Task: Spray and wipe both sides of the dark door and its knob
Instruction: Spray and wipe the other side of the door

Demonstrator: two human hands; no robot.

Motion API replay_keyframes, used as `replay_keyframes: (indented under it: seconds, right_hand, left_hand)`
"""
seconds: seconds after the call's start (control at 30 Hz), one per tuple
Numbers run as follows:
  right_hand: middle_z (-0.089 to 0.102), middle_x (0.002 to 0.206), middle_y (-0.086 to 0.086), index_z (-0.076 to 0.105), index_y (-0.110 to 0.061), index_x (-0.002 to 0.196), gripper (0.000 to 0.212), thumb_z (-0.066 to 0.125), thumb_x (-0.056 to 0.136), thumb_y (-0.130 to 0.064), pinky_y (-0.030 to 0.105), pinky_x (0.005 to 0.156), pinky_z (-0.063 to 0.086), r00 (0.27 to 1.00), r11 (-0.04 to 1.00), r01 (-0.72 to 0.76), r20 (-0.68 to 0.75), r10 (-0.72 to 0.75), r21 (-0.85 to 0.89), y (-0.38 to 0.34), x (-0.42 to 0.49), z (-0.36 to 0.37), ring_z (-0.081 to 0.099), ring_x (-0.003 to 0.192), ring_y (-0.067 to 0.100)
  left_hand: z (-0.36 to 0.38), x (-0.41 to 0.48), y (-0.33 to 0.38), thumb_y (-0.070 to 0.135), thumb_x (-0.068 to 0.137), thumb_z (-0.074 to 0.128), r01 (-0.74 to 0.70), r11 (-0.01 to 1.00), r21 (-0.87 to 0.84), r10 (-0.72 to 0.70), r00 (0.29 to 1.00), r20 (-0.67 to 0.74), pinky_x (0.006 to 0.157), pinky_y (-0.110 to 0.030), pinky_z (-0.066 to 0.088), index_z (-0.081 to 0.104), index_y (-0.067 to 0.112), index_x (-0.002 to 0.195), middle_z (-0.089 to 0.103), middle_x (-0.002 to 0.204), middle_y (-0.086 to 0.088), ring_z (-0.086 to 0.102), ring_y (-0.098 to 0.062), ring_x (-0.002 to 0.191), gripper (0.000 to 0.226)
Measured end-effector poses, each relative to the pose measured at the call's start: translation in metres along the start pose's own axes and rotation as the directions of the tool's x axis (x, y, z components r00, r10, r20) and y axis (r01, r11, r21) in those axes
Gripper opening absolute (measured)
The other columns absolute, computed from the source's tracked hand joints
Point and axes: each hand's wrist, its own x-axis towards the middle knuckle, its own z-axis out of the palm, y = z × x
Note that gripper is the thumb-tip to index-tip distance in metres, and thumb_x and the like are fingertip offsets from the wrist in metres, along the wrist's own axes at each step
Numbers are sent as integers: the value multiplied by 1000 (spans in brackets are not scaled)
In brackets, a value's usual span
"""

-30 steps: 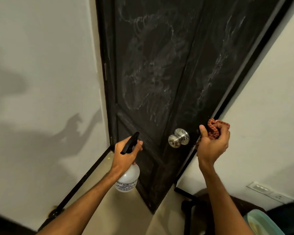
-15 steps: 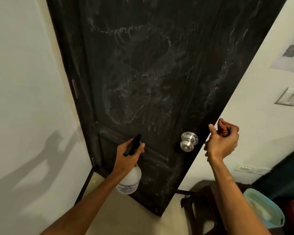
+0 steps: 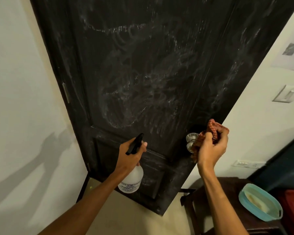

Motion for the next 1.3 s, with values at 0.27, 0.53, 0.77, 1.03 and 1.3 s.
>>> replay_keyframes:
  seconds: [0.27, 0.53, 0.77, 1.03, 1.3]
  right_hand:
    - [54, 120, 16, 62, 2, 121, 39, 51, 87, 19, 5, 79, 46, 972, 983, 178, 149, -182, 42, 2, -25, 35, 55, 99, -7]
    - [50, 124, 3, 62, -10, 128, 35, 61, 96, 4, 39, 89, 57, 936, 980, 200, 298, -186, -17, 49, -49, 68, 57, 113, 15]
    - [50, 123, 1, 64, -9, 124, 33, 64, 94, 5, 25, 94, 54, 934, 967, 214, 319, -162, -137, 65, -85, 104, 55, 112, -1]
    - [60, 123, -1, 70, -12, 125, 31, 69, 95, -5, 17, 99, 45, 970, 936, 176, 213, -113, -306, 101, -122, 152, 55, 109, -11]
    - [65, 129, 7, 71, -15, 129, 34, 73, 95, -16, 39, 101, 53, 970, 910, 234, 144, -196, -342, 191, -136, 184, 63, 118, 23]
  left_hand:
    - [5, 13, -17, 16, 97, 74, 50, 998, 34, -49, 998, -37, 40, -24, 46, 74, 8, 92, 73, 75, -12, 61, -20, 48, 10]
    - [-10, 19, -34, 16, 97, 74, 90, 993, 76, -86, 995, -54, 40, -28, 49, 70, 0, 91, 66, 78, -33, 57, -29, 45, 18]
    - [-50, 35, -52, 15, 98, 73, 139, 988, 68, -137, 990, -37, 41, -26, 49, 73, 9, 86, 73, 77, -15, 57, -12, 45, 13]
    - [-100, 57, -97, 25, 97, 74, 180, 965, 193, -179, 984, -19, 44, -31, 48, 69, 16, 77, 67, 65, -13, 58, -14, 44, 23]
    - [-110, 73, -170, 27, 95, 77, 166, 967, 193, -166, 986, -17, 41, -26, 48, 71, 12, 84, 70, 72, -14, 60, -13, 49, 20]
